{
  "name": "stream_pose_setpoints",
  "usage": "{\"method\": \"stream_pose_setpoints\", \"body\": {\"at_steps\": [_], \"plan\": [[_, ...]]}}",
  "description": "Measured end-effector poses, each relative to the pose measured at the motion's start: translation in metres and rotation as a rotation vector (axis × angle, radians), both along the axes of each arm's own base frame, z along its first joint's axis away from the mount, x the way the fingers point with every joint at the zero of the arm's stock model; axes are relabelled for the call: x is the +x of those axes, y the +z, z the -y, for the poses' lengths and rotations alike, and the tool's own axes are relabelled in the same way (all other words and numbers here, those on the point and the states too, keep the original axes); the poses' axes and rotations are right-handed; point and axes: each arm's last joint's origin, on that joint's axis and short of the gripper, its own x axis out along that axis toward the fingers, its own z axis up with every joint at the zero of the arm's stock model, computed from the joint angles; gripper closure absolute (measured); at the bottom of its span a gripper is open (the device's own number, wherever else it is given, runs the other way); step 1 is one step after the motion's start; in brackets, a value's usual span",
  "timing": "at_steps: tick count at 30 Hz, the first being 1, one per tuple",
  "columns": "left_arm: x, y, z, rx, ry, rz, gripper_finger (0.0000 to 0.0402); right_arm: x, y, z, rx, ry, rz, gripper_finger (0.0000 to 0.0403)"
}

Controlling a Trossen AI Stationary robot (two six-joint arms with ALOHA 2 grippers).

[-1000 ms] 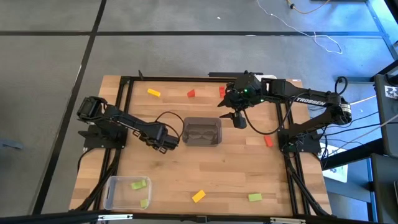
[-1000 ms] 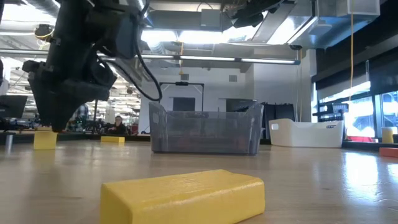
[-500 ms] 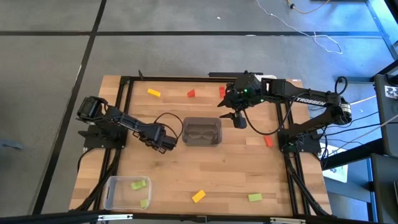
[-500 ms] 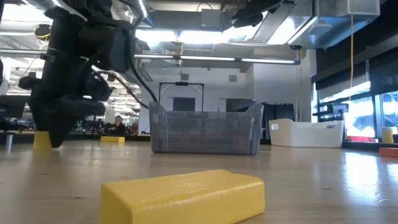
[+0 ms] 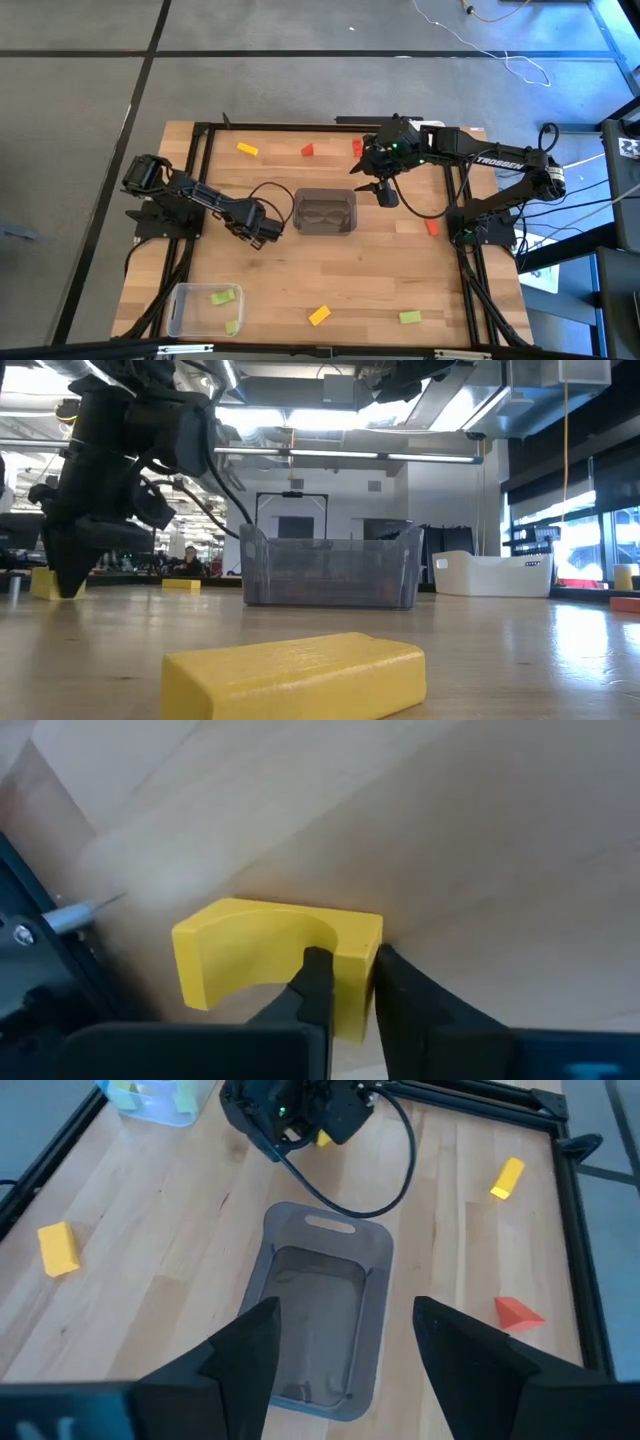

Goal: Sort & place blocks by color
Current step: Put the middle left yellow block into the black bin

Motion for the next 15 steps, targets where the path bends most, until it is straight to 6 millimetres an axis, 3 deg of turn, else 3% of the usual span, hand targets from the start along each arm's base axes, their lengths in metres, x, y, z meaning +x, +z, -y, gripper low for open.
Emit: {"method": "stream_pose_setpoints", "body": {"at_steps": [7,15], "plan": [[0.014,0.009,0.002,0.008,-0.081,0.060,0.0365,-0.002,-0.002,-0.001,0.033,0.023,-0.022,0.0173],[0.034,0.034,0.005,0.001,-0.185,0.118,0.0372,-0.008,-0.008,-0.003,0.017,0.057,-0.105,0.0173]]}}
